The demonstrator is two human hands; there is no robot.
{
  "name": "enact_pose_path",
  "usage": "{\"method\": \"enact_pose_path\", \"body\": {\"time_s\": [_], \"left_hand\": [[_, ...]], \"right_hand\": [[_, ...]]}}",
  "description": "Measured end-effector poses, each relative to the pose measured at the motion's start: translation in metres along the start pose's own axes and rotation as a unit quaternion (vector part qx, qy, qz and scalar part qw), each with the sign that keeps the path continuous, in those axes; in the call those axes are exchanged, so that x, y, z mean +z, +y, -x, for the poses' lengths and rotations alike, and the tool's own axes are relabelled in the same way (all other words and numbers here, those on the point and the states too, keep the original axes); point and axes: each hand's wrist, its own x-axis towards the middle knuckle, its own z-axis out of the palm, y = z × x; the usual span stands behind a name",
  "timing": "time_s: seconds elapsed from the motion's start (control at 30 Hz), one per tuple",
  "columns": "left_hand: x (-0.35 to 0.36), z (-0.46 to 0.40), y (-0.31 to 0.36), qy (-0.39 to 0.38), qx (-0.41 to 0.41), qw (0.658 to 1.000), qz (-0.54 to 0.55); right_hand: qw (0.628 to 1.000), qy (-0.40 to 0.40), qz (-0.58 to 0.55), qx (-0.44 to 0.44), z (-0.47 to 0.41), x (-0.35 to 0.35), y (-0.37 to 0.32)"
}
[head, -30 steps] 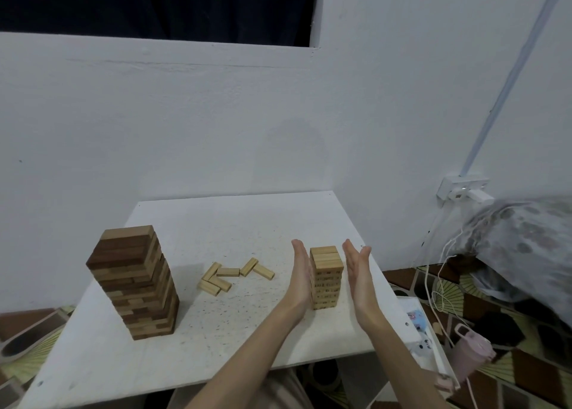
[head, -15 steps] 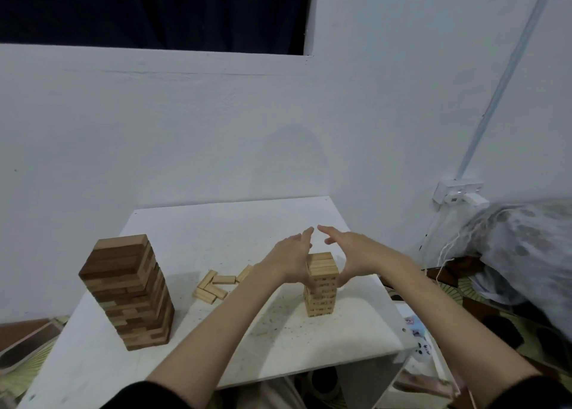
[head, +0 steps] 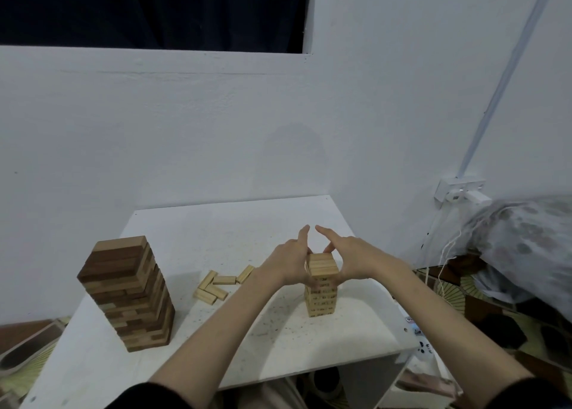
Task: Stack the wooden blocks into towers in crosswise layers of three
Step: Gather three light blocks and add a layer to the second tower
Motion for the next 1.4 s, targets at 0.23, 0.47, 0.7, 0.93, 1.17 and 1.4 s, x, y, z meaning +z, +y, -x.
{"method": "enact_pose_path", "body": {"time_s": [0.23,0.47,0.7,0.93,1.17,1.4], "left_hand": [[0.003,-0.003,-0.001,0.000,-0.002,0.999,0.035],[-0.006,-0.003,-0.017,0.005,-0.150,0.899,0.411],[0.008,-0.003,-0.014,-0.021,-0.207,0.779,0.592],[0.010,-0.004,-0.001,-0.014,-0.231,0.783,0.578],[0.008,0.005,0.014,-0.050,-0.201,0.746,0.633],[0.001,0.003,-0.014,0.033,-0.153,0.800,0.580]], "right_hand": [[1.000,-0.004,-0.022,0.002,-0.001,0.000,0.001],[0.954,0.049,-0.292,0.044,0.017,-0.011,0.008],[0.834,0.046,-0.530,0.146,0.016,0.021,0.000],[0.804,0.055,-0.576,0.138,0.014,0.025,-0.011],[0.795,0.036,-0.591,0.132,0.013,0.029,-0.016],[0.885,0.046,-0.453,0.099,0.022,0.010,-0.003]]}}
